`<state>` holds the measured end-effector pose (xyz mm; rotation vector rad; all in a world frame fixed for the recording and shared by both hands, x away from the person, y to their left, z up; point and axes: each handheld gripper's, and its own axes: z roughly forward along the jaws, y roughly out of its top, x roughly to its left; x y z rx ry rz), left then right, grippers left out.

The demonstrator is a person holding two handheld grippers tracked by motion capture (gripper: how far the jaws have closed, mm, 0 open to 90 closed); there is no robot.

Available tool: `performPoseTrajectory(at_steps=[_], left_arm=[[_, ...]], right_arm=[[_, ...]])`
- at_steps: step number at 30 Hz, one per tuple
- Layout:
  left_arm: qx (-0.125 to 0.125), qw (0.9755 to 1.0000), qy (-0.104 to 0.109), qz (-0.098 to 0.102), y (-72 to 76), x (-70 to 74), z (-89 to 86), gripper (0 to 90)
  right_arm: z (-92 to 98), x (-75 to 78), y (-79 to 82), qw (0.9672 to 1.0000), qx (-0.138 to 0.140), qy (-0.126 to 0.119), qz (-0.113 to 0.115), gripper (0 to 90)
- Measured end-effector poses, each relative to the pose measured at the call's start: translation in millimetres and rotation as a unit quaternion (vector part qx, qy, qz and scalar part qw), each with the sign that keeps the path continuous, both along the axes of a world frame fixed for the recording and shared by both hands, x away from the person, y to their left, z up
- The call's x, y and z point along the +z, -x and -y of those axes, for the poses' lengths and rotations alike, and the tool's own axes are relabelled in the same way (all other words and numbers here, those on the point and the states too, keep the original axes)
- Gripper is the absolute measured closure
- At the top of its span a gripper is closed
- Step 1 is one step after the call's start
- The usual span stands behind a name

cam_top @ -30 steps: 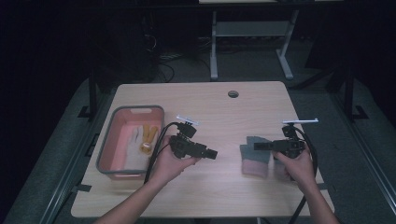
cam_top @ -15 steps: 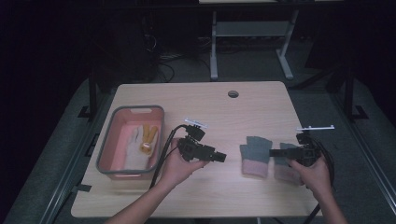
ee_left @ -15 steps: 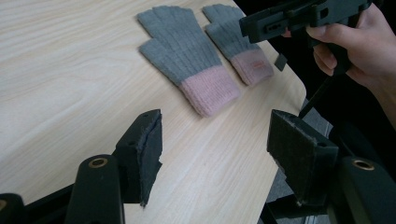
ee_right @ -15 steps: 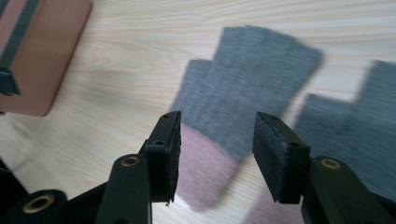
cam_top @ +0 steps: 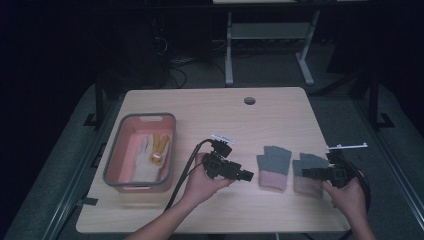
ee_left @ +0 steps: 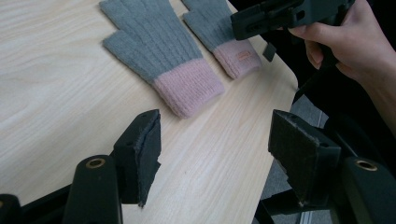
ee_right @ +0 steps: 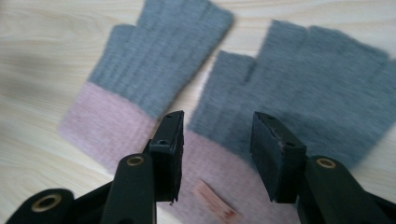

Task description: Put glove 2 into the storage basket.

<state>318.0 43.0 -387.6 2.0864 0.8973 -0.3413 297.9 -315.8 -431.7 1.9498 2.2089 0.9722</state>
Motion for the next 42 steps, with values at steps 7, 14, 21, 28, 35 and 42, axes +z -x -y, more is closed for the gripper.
performPoseTrajectory(at_steps=[7, 14, 21, 28, 35, 42], left_arm=[[0.0, 1.0, -0.002, 0.004, -1.6, -3.6, 4.9, 34.0], [0.004, 1.0, -0.001, 0.004, -4.4, -7.3, 8.2, 34.0], [0.003, 1.0, -0.006, 0.003, -7.9, -14.2, 12.6, 33.4], [-0.002, 1.0, -0.006, -0.002, -5.5, -17.0, 17.7, 33.3], [-0.004, 0.9999, -0.01, 0.001, -4.8, -16.4, 17.5, 33.4], [-0.002, 1.0, -0.008, 0.002, -7.3, -15.1, 13.6, 33.4]], right_arm=[[7.0, -1.1, 1.0, 0.9997, -0.012, 0.021, 0.003, 55.7], [2.7, -8.3, -4.0, 0.9977, -0.002, 0.067, -0.006, 56.6], [-5.9, -15.4, -3.3, 0.9946, 0.0, 0.104, -0.005, 63.3], [-16.3, -14.8, -4.4, 0.9897, 0.004, 0.143, -0.007, 77.5], [-13.8, -13.8, -5.0, 0.9909, 0.0, 0.134, -0.009, 85.4], [-10.2, -7.8, -4.6, 0.993, -0.004, 0.117, -0.01, 86.1]])
